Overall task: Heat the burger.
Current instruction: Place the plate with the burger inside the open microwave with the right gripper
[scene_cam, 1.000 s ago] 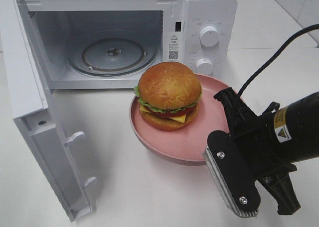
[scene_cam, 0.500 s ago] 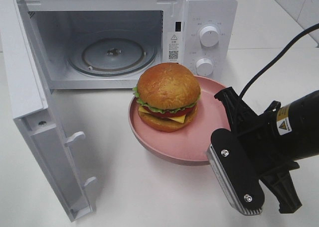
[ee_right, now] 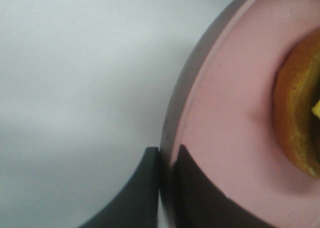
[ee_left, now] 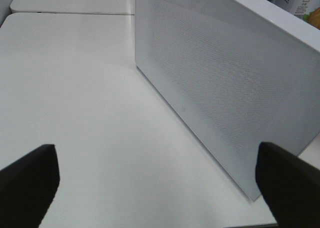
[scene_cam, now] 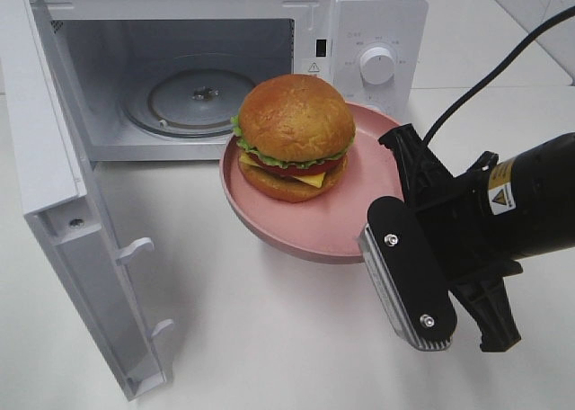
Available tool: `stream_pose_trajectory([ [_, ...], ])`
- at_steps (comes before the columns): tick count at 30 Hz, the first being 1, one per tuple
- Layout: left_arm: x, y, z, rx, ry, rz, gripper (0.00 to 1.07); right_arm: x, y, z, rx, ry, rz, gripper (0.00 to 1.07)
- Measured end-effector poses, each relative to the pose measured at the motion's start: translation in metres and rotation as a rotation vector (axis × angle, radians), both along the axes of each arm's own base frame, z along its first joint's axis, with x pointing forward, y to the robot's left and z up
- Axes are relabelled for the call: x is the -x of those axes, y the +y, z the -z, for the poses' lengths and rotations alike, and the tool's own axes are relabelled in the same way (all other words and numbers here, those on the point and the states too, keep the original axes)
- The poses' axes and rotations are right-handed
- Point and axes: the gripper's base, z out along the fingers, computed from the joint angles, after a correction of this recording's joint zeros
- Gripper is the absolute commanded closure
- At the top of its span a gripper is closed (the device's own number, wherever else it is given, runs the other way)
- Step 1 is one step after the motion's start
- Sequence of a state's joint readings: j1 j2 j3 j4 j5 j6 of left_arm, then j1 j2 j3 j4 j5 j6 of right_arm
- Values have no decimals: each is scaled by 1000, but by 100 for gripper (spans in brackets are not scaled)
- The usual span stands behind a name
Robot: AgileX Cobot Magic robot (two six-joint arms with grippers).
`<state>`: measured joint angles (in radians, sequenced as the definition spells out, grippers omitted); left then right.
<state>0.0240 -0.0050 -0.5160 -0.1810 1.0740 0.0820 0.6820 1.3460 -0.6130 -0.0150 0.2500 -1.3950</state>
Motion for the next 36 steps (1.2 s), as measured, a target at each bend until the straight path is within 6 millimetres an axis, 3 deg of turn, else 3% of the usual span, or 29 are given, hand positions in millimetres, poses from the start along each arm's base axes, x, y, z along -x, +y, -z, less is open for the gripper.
stream_pose_trajectory([
  [12,0,0,0,0,0,0,7,-3,13,12,-5,-2,-12,107],
  [36,0,0,0,0,0,0,7,-43,62,16,-44,0,-5,107],
])
